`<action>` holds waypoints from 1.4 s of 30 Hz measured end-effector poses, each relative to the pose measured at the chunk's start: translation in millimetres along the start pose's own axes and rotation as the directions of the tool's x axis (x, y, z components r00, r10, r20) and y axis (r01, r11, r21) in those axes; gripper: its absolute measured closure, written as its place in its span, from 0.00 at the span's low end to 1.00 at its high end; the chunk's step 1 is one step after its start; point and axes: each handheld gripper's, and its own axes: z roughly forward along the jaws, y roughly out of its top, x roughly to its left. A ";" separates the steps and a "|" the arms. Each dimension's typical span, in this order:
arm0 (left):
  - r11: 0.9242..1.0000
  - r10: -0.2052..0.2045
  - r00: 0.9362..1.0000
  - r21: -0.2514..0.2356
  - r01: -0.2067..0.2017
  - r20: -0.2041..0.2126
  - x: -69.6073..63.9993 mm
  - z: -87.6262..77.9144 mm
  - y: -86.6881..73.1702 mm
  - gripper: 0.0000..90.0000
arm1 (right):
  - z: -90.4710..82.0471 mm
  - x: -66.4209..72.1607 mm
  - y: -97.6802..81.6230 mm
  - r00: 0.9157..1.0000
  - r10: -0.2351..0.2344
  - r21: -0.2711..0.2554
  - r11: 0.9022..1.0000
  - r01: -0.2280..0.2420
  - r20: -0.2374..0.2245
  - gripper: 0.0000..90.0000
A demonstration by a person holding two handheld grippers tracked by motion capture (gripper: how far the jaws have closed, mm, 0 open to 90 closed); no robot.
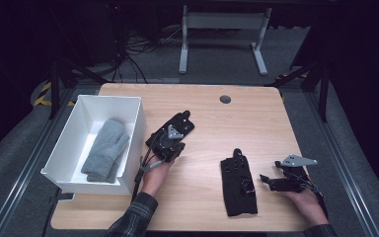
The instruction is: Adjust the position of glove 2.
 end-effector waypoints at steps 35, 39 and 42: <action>0.997 -0.060 0.998 0.048 0.059 0.024 11.6 26.6 -8.7 1.00 | 0.0 0.0 0.0 1.000 0.000 0.000 1.000 0.000 0.001 0.18; 0.998 -0.045 0.998 0.054 0.043 0.040 2.6 26.0 -9.4 1.00 | 0.0 0.0 0.0 1.000 0.000 0.000 1.000 0.000 0.001 0.18; 0.998 -0.019 0.997 0.057 0.015 0.069 -9.8 25.6 -10.2 1.00 | 0.0 0.0 0.0 1.000 0.000 0.000 1.000 0.000 0.001 0.18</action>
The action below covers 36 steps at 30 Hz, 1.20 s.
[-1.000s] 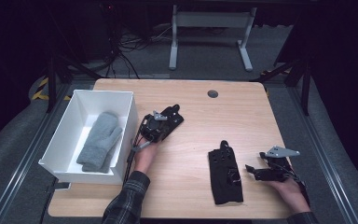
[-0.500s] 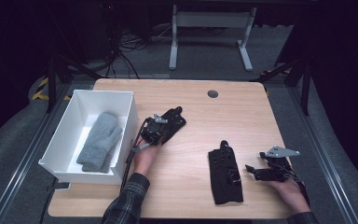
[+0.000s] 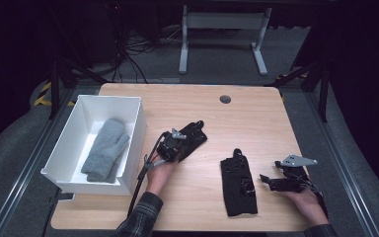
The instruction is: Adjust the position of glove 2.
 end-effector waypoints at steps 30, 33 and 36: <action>0.995 0.098 0.985 0.019 -0.101 0.139 -54.3 -5.6 -9.7 1.00 | 0.0 0.0 0.0 1.000 0.000 0.000 1.000 0.000 0.000 0.18; 0.994 0.105 0.984 0.009 -0.107 0.141 -52.0 -10.2 -4.5 0.99 | 0.0 0.0 0.0 1.000 0.000 0.000 1.000 0.000 0.000 0.18; 0.994 0.109 0.986 -0.002 -0.110 0.129 -45.3 -15.2 3.7 1.00 | 0.0 0.0 0.0 1.000 0.000 0.000 1.000 0.000 0.000 0.18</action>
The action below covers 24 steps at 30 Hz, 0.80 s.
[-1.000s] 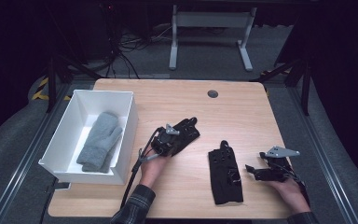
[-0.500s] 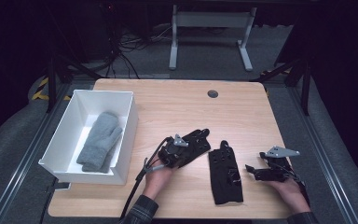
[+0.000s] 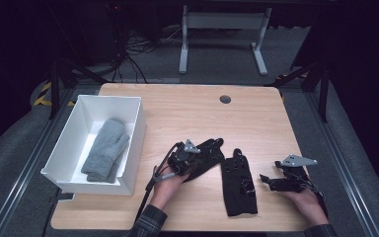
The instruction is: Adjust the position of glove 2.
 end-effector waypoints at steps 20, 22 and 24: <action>0.995 -0.067 0.996 0.064 0.071 -0.067 44.6 6.2 0.6 1.00 | 0.0 0.0 0.0 1.000 0.000 0.000 1.000 0.000 -0.001 0.18; 0.995 -0.066 0.995 0.064 0.070 -0.070 39.5 2.8 -4.2 1.00 | 0.0 0.0 0.0 1.000 0.000 0.000 1.000 0.000 -0.001 0.18; 0.995 -0.067 0.995 0.065 0.072 -0.069 37.1 1.2 -6.1 1.00 | 0.0 0.0 0.0 1.000 0.000 0.000 1.000 0.000 -0.001 0.18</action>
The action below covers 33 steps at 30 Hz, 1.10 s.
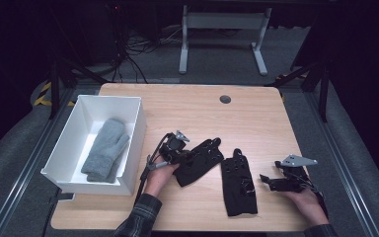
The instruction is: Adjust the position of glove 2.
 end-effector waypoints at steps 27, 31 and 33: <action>0.996 -0.023 0.991 -0.078 0.033 0.135 -66.5 -29.8 -67.1 1.00 | 0.0 0.2 0.1 1.000 -0.002 0.002 1.000 0.002 0.002 0.18; 0.995 -0.020 0.993 -0.092 0.032 0.120 -62.8 -32.2 -62.6 0.92 | 0.0 0.2 0.1 1.000 -0.003 0.002 1.000 0.003 0.002 0.18; 0.994 -0.029 0.994 -0.104 0.040 0.108 -59.7 -33.9 -58.4 0.86 | 0.0 0.2 0.1 1.000 -0.003 0.002 1.000 0.003 0.002 0.18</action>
